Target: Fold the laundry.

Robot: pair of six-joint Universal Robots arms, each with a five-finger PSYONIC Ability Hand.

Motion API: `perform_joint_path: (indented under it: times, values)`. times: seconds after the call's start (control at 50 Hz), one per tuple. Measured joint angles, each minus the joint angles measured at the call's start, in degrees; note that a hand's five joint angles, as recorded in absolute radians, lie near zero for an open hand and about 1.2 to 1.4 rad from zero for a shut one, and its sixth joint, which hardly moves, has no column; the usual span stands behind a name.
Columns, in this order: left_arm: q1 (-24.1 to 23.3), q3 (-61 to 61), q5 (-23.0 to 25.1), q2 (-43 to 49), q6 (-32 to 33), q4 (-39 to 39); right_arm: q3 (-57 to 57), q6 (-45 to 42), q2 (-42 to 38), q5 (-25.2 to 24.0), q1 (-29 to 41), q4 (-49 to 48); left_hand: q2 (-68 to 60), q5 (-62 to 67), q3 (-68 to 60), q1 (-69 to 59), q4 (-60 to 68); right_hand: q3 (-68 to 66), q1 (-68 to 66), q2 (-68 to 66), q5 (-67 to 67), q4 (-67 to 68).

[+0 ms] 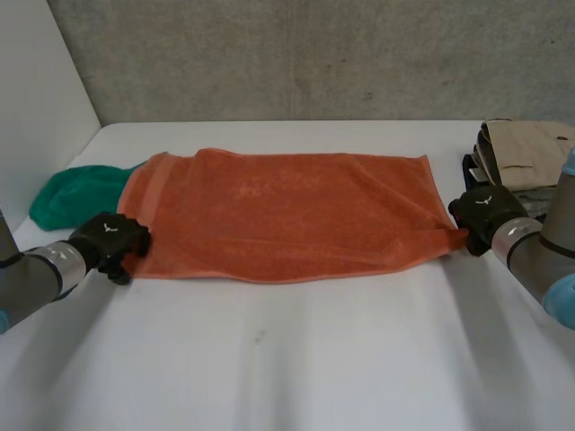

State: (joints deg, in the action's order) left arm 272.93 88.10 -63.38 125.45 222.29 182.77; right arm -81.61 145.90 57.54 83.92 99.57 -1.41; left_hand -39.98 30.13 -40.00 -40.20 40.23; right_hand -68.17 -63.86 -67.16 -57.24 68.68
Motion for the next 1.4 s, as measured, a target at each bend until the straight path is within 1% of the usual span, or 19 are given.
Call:
perform_joint_path:
  times: [0.1, 0.18, 0.46, 0.54, 0.56, 0.6, 0.64, 0.66, 0.7, 0.74, 0.8, 0.92, 0.96, 1.06, 1.16, 1.28, 1.34, 1.4]
  values:
    - [-0.8, -1.9, -0.8, 1.3, 0.5, -0.1, -0.2, 0.0, -0.2, 0.0, 0.1, -0.2, -2.5, 2.3, -2.5, -2.5, 2.3, 0.0, 0.0, 0.0, 0.0, 0.0]
    - [-1.3, -3.2, -1.3, 2.0, 0.5, -0.1, -0.3, 0.0, -0.3, 0.0, 0.2, -0.3, -7.7, 7.2, -7.7, -7.9, 7.4, 0.0, 0.0, 0.0, 0.0, 0.0]
    - [-2.3, -6.6, -2.2, 4.6, 1.0, -0.4, -0.4, -0.3, -0.8, 0.0, 0.5, -0.4, -10.2, 8.9, -9.9, -9.8, 9.8, 0.0, 0.0, 0.0, 0.0, 0.0]
    - [-2.7, -7.4, -2.4, 5.3, 1.4, -0.5, -0.4, -0.6, -1.0, 0.0, 0.6, -0.4, -15.0, 11.5, -14.8, -14.3, 14.4, 0.0, 0.0, 0.0, 0.0, 0.0]
    - [-2.9, -7.7, -2.5, 5.6, 1.7, -0.6, -0.4, -0.7, -1.0, 0.1, 0.6, -0.4, -20.3, 14.5, -20.1, -20.0, 20.0, 0.0, 0.0, 0.0, 0.0, 0.0]
    - [-3.1, -8.1, -2.6, 5.9, 2.1, -0.7, -0.4, -0.8, -1.0, 0.1, 0.7, -0.4, -23.1, 15.4, -22.6, -22.5, 22.7, 0.0, 0.0, 0.0, 0.0, 0.0]
    - [-3.2, -8.3, -2.7, 6.0, 2.3, -0.7, -0.4, -0.8, -1.0, 0.1, 0.7, -0.4, -23.1, 15.4, -22.6, -22.5, 22.7, 0.0, 0.0, 0.0, 0.0, 0.0]
    - [-3.4, -8.5, -2.8, 6.2, 2.5, -0.7, -0.4, -0.9, -1.0, 0.1, 0.7, -0.4, -28.1, 17.0, -27.5, -26.2, 27.8, 0.0, 0.0, 0.0, 0.0, 0.0]
    - [-3.6, -8.6, -2.9, 6.2, 2.7, -0.9, -0.3, -0.9, -0.8, 0.1, 0.7, -0.4, -28.4, 17.3, -27.8, -26.2, 28.1, 0.0, 0.0, 0.0, 0.0, 0.0]
    - [-3.8, -8.4, -3.0, 5.7, 2.6, -1.5, -0.3, -0.9, -0.5, 0.1, 0.6, -0.2, -28.4, 23.6, -27.9, -26.2, 28.1, 0.0, 0.0, 0.0, 0.0, 0.0]
    - [-3.7, -7.3, -3.0, 4.2, 2.3, -2.7, -0.3, -0.8, 0.0, 0.1, 0.5, 0.2, -28.5, 24.8, -27.9, -26.2, 28.1, 0.0, 0.0, 0.0, 0.0, 0.0]
    - [-1.9, -1.0, -1.6, -3.1, 2.9, -6.6, 0.1, -0.9, 2.4, -0.8, 0.2, 3.4, -28.5, 24.8, -27.9, -26.2, 28.1, 0.0, 0.0, 0.0, 0.0, 0.0]
    - [-0.3, 2.5, -0.8, -7.0, 3.7, -7.8, 0.4, -1.4, 3.4, -2.0, 0.0, 6.1, -28.5, 24.8, -27.9, -26.2, 28.1, 0.0, 0.0, 0.0, 0.0, 0.0]
    - [2.6, 7.8, 1.1, -12.4, 4.9, -7.9, 1.2, -3.7, 4.4, -4.5, -0.3, 11.9, -28.5, 24.8, -27.9, -26.2, 28.1, 0.0, 0.0, 0.0, 0.0, 0.0]
    - [4.1, 8.8, 2.8, -12.0, 4.9, -6.4, 1.7, -5.1, 3.6, -5.6, -0.1, 14.3, -28.5, 24.8, -27.9, -26.2, 28.1, 0.0, 0.0, 0.0, 0.0, 0.0]
    - [4.2, 7.5, 2.9, -8.6, 3.7, -7.0, 1.6, -5.7, 2.1, -4.6, 0.0, 13.7, -28.5, 24.8, -27.9, -26.2, 28.1, 0.0, 0.0, 0.0, 0.0, 0.0]
    - [3.9, 7.4, 2.0, -7.9, 3.5, -10.1, 1.4, -6.0, 2.0, -3.5, -0.3, 13.7, -28.5, 24.8, -27.9, -26.2, 28.1, 0.0, 0.0, 0.0, 0.0, 0.0]
    - [4.1, 8.6, 1.0, -9.4, 5.0, -14.8, 0.9, -7.0, 3.4, -3.4, -1.1, 15.2, -28.5, 24.8, -27.9, -26.2, 28.1, 0.0, 0.0, 0.0, 0.0, 0.0]
